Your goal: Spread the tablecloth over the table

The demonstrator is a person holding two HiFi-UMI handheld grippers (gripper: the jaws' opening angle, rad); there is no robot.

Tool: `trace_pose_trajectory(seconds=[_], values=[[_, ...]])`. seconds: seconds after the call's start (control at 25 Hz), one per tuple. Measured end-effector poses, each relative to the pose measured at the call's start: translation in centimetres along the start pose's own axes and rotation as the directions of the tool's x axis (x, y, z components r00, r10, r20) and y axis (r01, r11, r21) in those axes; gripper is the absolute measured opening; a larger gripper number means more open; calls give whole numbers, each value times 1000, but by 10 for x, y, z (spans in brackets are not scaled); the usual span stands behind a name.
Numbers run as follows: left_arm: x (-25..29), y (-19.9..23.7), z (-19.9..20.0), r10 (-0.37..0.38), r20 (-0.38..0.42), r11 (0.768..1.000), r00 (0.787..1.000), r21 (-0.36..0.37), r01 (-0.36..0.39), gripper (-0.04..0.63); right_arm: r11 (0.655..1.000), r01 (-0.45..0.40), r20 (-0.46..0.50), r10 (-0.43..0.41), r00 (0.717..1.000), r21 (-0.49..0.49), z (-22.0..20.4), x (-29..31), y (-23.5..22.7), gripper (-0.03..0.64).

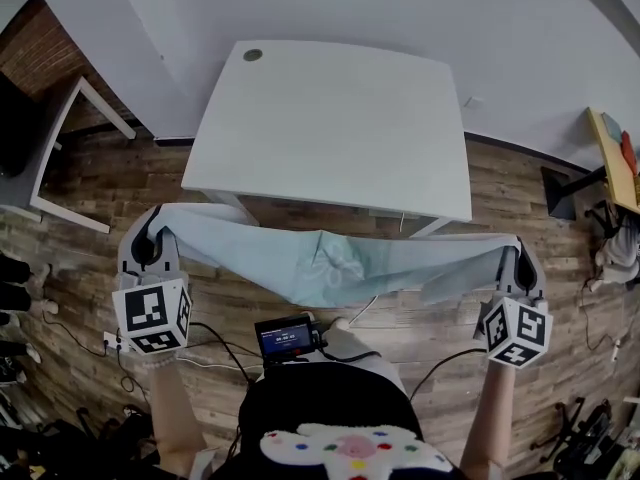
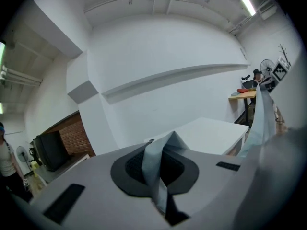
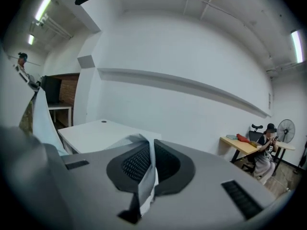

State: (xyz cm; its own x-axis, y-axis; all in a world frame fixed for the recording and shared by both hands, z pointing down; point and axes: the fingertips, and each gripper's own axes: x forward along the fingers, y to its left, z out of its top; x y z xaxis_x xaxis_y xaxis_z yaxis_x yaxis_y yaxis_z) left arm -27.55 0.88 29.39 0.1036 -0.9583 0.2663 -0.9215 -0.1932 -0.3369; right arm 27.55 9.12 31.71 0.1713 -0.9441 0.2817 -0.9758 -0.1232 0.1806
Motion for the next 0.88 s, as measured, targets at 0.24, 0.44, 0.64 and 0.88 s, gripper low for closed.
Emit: trace_pose_trajectory(seconds=[0.24, 0.44, 0.64, 0.88], values=[[2, 33, -14, 104, -40, 995, 994, -2, -104, 14, 995, 102, 1, -102, 995, -12, -2, 2, -57, 31], [6, 54, -14, 178, -54, 984, 983, 13, -177, 14, 987, 158, 3, -158, 987, 9, -2, 10, -103, 31], [4, 71, -6, 242, -41, 970, 969, 18, -242, 14, 983, 184, 33, -183, 983, -27, 8, 22, -136, 31], [2, 96, 13, 333, 5, 943, 943, 0, -333, 14, 981, 182, 83, -177, 981, -64, 32, 39, -150, 31]])
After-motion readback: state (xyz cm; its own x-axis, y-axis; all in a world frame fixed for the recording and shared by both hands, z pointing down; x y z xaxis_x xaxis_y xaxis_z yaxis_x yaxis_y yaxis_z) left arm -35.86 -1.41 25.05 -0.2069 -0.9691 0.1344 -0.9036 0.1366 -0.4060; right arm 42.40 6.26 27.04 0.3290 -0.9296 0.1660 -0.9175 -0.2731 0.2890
